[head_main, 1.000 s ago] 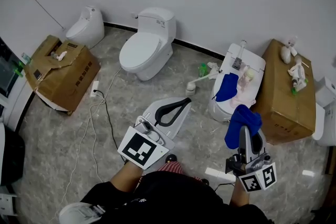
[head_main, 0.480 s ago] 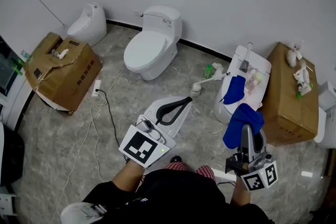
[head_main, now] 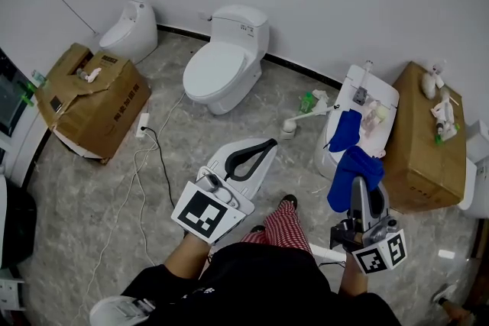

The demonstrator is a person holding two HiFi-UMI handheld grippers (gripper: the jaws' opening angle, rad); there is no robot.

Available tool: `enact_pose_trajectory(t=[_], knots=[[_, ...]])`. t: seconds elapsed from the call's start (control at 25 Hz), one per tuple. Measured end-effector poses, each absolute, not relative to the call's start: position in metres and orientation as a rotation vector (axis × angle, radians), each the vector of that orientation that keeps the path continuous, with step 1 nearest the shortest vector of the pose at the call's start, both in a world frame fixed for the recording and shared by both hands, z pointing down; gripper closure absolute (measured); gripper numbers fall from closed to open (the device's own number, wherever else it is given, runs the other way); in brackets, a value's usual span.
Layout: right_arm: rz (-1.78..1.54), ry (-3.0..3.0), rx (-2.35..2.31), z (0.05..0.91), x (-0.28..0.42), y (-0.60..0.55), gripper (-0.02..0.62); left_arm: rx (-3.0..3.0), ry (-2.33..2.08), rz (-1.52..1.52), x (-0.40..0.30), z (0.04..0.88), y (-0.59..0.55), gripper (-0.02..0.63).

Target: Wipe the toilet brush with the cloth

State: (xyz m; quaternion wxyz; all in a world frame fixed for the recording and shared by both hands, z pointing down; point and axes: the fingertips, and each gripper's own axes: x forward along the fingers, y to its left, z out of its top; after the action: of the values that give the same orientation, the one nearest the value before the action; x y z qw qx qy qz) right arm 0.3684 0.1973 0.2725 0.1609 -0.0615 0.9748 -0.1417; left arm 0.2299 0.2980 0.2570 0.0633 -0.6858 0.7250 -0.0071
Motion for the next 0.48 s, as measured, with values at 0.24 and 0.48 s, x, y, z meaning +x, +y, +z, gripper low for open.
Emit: enact_pose_trajectory(t=[0.24, 0.48], knots=[[-0.37, 2.802, -0.141, 0.27, 0.352, 0.187, 0.532, -2.05, 2.211, -0.032, 0.218, 0.256, 0.29, 0.601], [-0.363, 2.799, -0.135, 0.273, 0.332, 0.171, 0.532, -2.054, 2.209, -0.053, 0.203, 0.256, 0.274, 0.601]])
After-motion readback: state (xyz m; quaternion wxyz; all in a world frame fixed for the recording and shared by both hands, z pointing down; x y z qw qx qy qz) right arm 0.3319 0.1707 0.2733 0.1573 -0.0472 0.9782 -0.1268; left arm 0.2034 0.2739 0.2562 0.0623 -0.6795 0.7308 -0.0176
